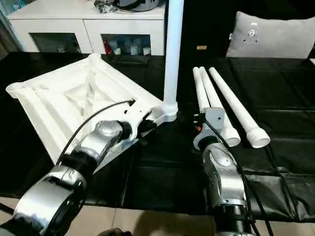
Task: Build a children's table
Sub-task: Rotate table base
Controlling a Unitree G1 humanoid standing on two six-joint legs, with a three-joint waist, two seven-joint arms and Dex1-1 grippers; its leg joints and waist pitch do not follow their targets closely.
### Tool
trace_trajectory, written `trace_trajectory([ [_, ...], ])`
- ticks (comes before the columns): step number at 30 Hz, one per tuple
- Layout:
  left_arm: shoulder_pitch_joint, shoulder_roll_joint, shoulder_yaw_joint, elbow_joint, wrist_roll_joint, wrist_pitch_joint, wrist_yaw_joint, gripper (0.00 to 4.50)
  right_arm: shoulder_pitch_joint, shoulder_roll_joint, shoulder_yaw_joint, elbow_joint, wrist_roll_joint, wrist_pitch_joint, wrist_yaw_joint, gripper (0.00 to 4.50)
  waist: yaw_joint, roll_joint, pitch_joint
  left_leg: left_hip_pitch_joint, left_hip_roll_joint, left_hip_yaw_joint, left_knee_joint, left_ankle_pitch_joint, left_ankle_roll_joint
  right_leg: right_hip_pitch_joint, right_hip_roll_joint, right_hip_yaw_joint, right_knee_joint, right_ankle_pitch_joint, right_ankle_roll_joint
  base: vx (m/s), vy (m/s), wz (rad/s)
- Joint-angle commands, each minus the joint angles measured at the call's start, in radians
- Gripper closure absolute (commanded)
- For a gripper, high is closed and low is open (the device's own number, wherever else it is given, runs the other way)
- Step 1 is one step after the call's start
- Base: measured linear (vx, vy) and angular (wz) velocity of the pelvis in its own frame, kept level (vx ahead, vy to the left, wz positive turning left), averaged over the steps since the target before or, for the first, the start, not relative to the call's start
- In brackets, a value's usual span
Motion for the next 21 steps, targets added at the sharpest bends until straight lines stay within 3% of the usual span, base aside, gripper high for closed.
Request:
trace_trajectory([
  [1,-0.048,-0.012,0.036,-0.009,-0.053,-0.061,0.0,3.66,0.021,0.009,0.035,-0.049,-0.013,0.026,-0.005,0.0,0.001,-0.017,-0.081,0.021,0.086,-0.042,-0.056,-0.086,0.116,0.052,-0.121,0.069,-0.069,-0.037,-0.192,0.0,0.0,0.0],
  [3,-0.035,-0.002,0.033,-0.029,-0.051,-0.066,-0.005,3.66,0.027,0.012,0.042,-0.061,-0.013,0.033,-0.007,0.0,0.002,-0.019,-0.078,0.016,0.09,-0.046,-0.057,-0.07,0.137,0.053,-0.122,0.067,-0.06,0.01,-0.198,0.0,0.0,0.0],
  [6,0.01,0.048,0.034,-0.096,-0.034,-0.076,-0.031,3.3,0.042,0.007,0.074,-0.097,-0.024,0.068,0.001,0.0,-0.006,-0.017,-0.074,0.014,0.085,-0.043,-0.058,-0.099,0.138,0.056,-0.123,0.066,-0.066,-0.04,-0.194,0.0,0.0,0.0],
  [9,0.088,0.108,0.017,-0.244,-0.023,-0.013,-0.064,3.12,0.052,-0.002,0.103,-0.107,-0.031,0.09,0.024,0.0,-0.017,-0.016,-0.071,0.016,0.089,-0.043,-0.063,-0.13,0.118,0.055,-0.121,0.066,-0.069,-0.105,-0.185,0.0,0.0,0.0],
  [10,0.119,0.131,0.009,-0.303,-0.02,0.012,-0.084,3.04,0.055,-0.005,0.111,-0.109,-0.036,0.089,0.029,0.0,-0.017,-0.012,-0.071,0.025,0.091,-0.042,-0.064,-0.16,0.091,0.048,-0.119,0.069,-0.074,-0.16,-0.178,0.0,0.0,0.0],
  [12,0.183,0.189,-0.014,-0.421,-0.017,0.063,-0.14,2.97,0.061,-0.008,0.126,-0.118,-0.036,0.099,0.039,0.0,-0.017,-0.01,-0.067,0.023,0.097,-0.044,-0.071,-0.172,0.071,0.046,-0.118,0.072,-0.075,-0.192,-0.165,0.0,0.0,0.0],
  [14,0.252,0.268,-0.038,-0.555,-0.028,0.126,-0.217,2.97,0.065,-0.017,0.149,-0.125,-0.037,0.114,0.053,0.0,-0.019,-0.007,-0.065,0.029,0.096,-0.041,-0.075,-0.191,0.051,0.038,-0.111,0.073,-0.076,-0.209,-0.16,0.0,0.0,0.0],
  [15,0.252,0.268,-0.038,-0.555,-0.028,0.126,-0.217,2.97,0.065,-0.017,0.149,-0.125,-0.037,0.114,0.053,0.0,-0.018,-0.011,-0.065,0.031,0.1,-0.044,-0.077,-0.198,0.04,0.04,-0.115,0.074,-0.073,-0.206,-0.16,0.0,0.0,0.0],
  [16,0.326,0.387,-0.062,-0.703,-0.044,0.194,-0.327,2.97,0.065,-0.026,0.171,-0.122,-0.043,0.127,0.066,0.0,-0.013,-0.014,-0.066,0.034,0.101,-0.045,-0.078,-0.208,0.023,0.039,-0.12,0.077,-0.07,-0.213,-0.161,0.0,0.0,0.0],
  [17,0.371,0.479,-0.07,-0.788,-0.035,0.23,-0.386,2.97,0.064,-0.029,0.182,-0.12,-0.052,0.133,0.074,0.0,-0.021,-0.011,-0.061,0.022,0.098,-0.044,-0.085,-0.2,0.024,0.039,-0.113,0.077,-0.067,-0.213,-0.154,0.0,0.0,0.0],
  [18,0.38,0.5,-0.072,-0.807,-0.032,0.238,-0.398,2.97,0.063,-0.03,0.184,-0.119,-0.054,0.134,0.076,0.0,-0.018,-0.007,-0.063,0.027,0.098,-0.047,-0.085,-0.207,0.014,0.038,-0.114,0.077,-0.062,-0.21,-0.154,0.0,0.0,0.0],
  [19,0.392,0.535,-0.072,-0.828,-0.027,0.25,-0.419,3.13,0.062,-0.031,0.187,-0.119,-0.055,0.138,0.08,0.0,-0.027,-0.008,-0.061,0.031,0.092,-0.041,-0.084,-0.21,0.01,0.033,-0.105,0.078,-0.065,-0.206,-0.153,0.0,0.0,0.0],
  [21,0.406,0.596,-0.065,-0.847,-0.018,0.27,-0.455,3.24,0.061,-0.035,0.197,-0.119,-0.057,0.144,0.089,0.0,-0.027,-0.005,-0.06,0.04,0.089,-0.037,-0.082,-0.223,0.0,0.028,-0.105,0.079,-0.069,-0.213,-0.156,0.0,0.0,0.0],
])
